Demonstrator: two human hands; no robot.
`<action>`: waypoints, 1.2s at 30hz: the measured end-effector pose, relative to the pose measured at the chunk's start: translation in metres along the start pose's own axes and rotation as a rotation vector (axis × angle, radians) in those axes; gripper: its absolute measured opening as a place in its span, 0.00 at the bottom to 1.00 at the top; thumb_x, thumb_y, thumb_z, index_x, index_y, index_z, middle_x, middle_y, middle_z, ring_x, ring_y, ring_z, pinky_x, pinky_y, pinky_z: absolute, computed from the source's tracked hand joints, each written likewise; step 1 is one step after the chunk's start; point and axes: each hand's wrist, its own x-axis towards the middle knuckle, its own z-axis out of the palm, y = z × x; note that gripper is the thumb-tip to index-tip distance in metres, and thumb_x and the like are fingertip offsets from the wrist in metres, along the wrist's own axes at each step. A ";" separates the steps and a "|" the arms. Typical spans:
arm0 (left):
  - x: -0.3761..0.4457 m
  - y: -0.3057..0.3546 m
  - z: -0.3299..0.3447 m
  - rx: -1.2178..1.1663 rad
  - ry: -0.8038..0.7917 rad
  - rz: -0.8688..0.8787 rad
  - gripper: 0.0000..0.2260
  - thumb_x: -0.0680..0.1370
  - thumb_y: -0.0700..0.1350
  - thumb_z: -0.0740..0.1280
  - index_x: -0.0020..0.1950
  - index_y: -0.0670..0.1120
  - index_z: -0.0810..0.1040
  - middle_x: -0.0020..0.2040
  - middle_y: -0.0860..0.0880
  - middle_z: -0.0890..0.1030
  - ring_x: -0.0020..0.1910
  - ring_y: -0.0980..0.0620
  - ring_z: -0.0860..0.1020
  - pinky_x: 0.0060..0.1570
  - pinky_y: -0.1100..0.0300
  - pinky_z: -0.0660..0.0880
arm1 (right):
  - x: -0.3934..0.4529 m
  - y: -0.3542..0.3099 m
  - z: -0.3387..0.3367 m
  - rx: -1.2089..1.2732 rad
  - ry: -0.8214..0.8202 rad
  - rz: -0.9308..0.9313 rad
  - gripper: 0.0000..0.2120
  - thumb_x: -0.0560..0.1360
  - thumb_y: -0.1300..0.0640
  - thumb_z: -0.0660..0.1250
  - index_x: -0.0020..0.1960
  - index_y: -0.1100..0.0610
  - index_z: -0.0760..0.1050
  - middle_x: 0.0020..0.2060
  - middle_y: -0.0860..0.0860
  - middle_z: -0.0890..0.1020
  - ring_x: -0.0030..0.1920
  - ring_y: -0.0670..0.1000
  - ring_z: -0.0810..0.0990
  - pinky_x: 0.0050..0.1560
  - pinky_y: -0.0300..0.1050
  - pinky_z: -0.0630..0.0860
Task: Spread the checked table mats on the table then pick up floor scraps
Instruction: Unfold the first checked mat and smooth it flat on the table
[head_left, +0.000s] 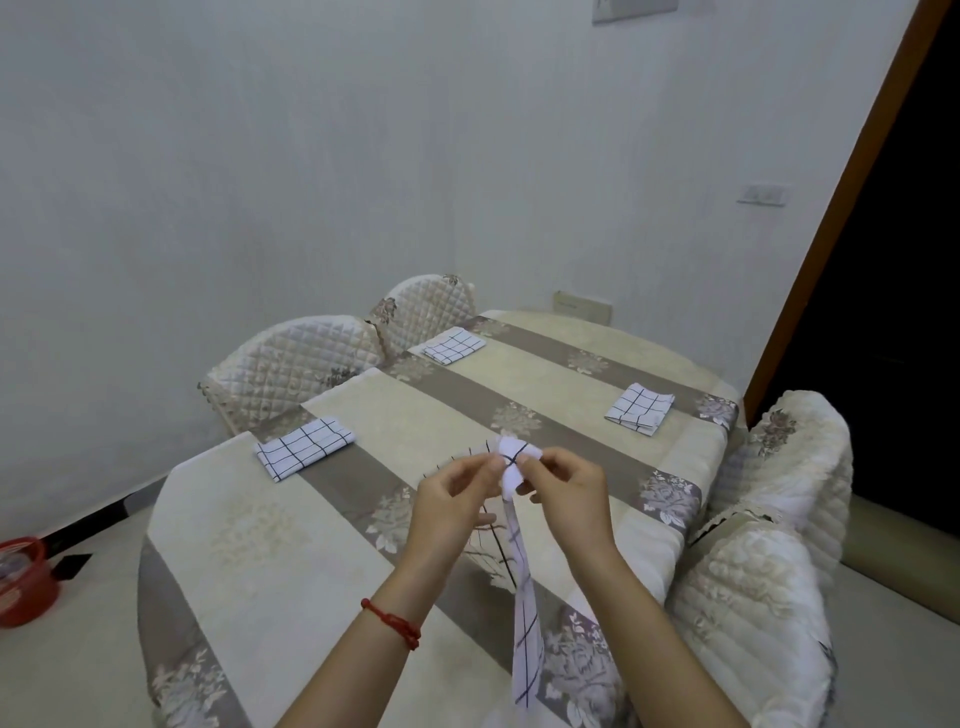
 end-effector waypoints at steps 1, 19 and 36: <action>-0.003 -0.003 0.000 0.029 -0.033 -0.010 0.11 0.73 0.48 0.70 0.54 0.47 0.79 0.45 0.51 0.83 0.46 0.55 0.82 0.40 0.63 0.78 | 0.004 -0.002 -0.002 0.018 0.010 0.016 0.09 0.73 0.61 0.67 0.34 0.57 0.79 0.26 0.47 0.78 0.27 0.41 0.75 0.33 0.34 0.73; 0.003 -0.029 -0.035 0.315 0.075 0.069 0.10 0.73 0.36 0.67 0.34 0.45 0.82 0.25 0.56 0.78 0.26 0.62 0.75 0.28 0.69 0.73 | 0.062 -0.018 -0.039 0.282 0.261 0.090 0.08 0.74 0.63 0.65 0.36 0.60 0.76 0.19 0.44 0.79 0.21 0.41 0.78 0.23 0.30 0.72; 0.029 0.033 -0.018 0.114 0.181 0.192 0.10 0.71 0.35 0.69 0.29 0.43 0.80 0.21 0.54 0.75 0.22 0.62 0.70 0.23 0.71 0.67 | 0.033 -0.018 0.000 0.103 -0.158 -0.054 0.09 0.73 0.63 0.66 0.35 0.57 0.78 0.28 0.47 0.81 0.26 0.42 0.78 0.32 0.35 0.73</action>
